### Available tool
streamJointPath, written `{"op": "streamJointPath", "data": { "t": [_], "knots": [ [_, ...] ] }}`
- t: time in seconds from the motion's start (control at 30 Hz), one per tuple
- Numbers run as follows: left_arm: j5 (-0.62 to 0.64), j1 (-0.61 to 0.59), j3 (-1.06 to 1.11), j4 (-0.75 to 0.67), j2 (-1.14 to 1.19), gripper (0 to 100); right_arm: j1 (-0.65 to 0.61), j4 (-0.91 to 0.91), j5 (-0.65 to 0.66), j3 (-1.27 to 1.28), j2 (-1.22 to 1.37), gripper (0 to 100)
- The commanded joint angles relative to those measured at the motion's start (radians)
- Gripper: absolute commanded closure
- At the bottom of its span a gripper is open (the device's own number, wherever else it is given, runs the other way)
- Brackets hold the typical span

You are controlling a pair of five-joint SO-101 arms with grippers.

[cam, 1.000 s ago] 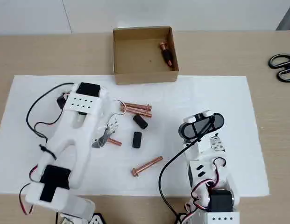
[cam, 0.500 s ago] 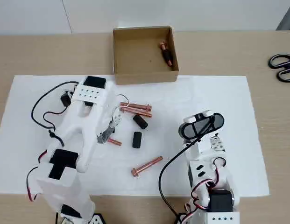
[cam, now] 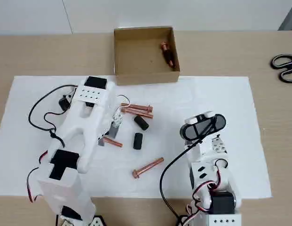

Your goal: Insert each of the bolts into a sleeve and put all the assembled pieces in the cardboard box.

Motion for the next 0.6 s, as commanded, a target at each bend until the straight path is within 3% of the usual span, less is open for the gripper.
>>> {"op": "streamJointPath", "data": {
  "t": [0.0,0.23,0.57],
  "knots": [
    [0.005,0.0,-0.038,0.012,-0.009,73,-0.004,0.001,-0.005,-0.017,-0.018,99.2],
    [0.1,-0.003,-0.038,0.008,-0.008,73,-0.004,0.001,-0.005,-0.017,-0.018,99.3],
    [0.109,-0.04,-0.031,0.015,-0.008,73,-0.004,0.001,-0.005,-0.017,-0.018,99.3]
  ]
}}
